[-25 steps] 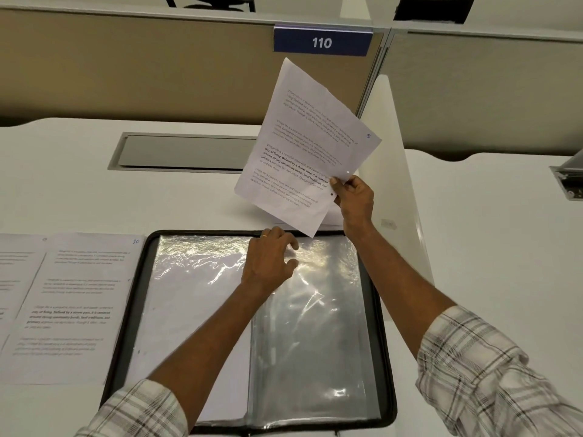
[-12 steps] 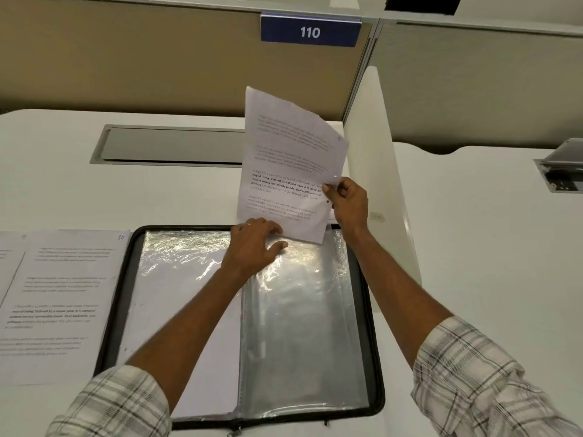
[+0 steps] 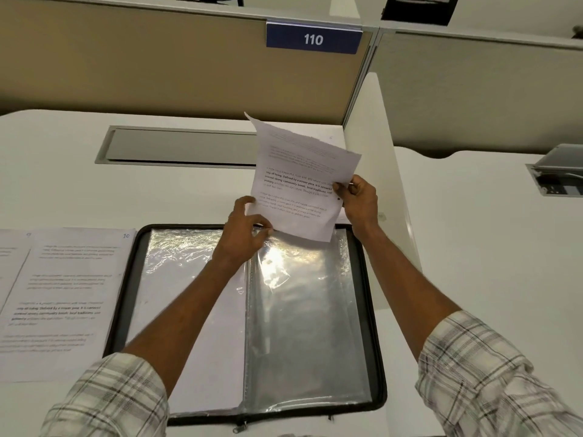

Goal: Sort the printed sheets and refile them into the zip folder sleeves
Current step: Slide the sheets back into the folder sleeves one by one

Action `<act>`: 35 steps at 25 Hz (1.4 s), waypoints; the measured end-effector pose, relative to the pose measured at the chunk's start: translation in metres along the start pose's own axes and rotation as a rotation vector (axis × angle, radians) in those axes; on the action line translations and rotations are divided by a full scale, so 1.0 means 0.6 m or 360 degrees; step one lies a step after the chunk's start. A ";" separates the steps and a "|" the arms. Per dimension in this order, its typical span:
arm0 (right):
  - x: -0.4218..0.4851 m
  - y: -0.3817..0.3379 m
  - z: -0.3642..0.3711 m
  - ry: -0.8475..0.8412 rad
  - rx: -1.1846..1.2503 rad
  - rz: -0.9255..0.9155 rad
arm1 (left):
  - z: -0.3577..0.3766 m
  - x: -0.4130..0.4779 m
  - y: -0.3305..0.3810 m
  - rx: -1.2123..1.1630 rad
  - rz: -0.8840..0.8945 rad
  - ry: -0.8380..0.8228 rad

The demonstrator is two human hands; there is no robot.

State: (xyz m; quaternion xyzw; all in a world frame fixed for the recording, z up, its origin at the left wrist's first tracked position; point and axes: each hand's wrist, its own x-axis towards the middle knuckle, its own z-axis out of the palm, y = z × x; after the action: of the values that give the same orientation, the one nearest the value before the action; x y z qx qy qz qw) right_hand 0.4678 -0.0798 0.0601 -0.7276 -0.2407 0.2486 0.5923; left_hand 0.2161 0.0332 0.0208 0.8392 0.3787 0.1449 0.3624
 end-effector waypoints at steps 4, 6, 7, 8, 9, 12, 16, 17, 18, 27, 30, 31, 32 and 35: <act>0.003 -0.005 -0.007 -0.0073 -0.0049 0.0026 | 0.010 0.006 -0.011 -0.0172 -0.0045 -0.0089; 0.006 -0.006 -0.007 -0.0095 -0.0109 -0.0001 | 0.015 0.012 -0.019 -0.0172 -0.0093 -0.0066; 0.007 -0.007 -0.009 -0.0091 -0.0142 -0.0007 | 0.015 0.014 -0.017 -0.0172 -0.0075 -0.0062; 0.008 -0.006 -0.013 -0.0082 -0.0173 -0.0011 | 0.015 0.014 -0.015 -0.0196 -0.0066 -0.0059; 0.011 -0.006 -0.017 -0.0067 -0.0195 -0.0017 | 0.013 0.012 -0.011 -0.0259 -0.0092 -0.0061; 0.017 -0.009 -0.018 -0.0066 -0.0283 -0.0036 | 0.003 0.014 -0.008 -0.0433 -0.0178 -0.0128; 0.021 -0.011 -0.024 -0.0097 -0.0360 -0.0040 | -0.007 0.029 -0.007 -0.0100 -0.0056 -0.0224; 0.022 -0.011 -0.026 -0.0108 -0.0377 -0.0037 | -0.013 0.034 -0.009 0.0068 -0.0003 -0.0284; 0.024 -0.010 -0.029 -0.0117 -0.0389 -0.0031 | -0.017 0.038 -0.012 0.0227 0.0046 -0.0359; 0.023 -0.031 -0.026 -0.0187 -0.0360 -0.0015 | -0.033 0.051 0.006 0.0581 0.0159 -0.0367; 0.022 -0.036 -0.024 -0.0254 -0.0391 -0.0030 | -0.026 0.045 0.020 0.0942 0.0218 -0.0335; 0.021 -0.036 -0.024 -0.0278 -0.0398 -0.0036 | -0.023 0.043 0.023 0.1034 0.0226 -0.0303; 0.019 -0.037 -0.024 -0.0292 -0.0400 -0.0038 | -0.022 0.040 0.023 0.1056 0.0241 -0.0260; 0.014 -0.041 -0.026 -0.0291 -0.0385 -0.0044 | -0.025 0.037 0.018 0.0806 0.0444 -0.0187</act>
State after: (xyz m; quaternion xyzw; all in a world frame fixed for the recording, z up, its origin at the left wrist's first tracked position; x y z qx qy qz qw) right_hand 0.4828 -0.0813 0.0862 -0.7647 -0.3318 0.2747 0.4793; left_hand 0.2291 0.0525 0.0386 0.9538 0.2621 0.0453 0.1395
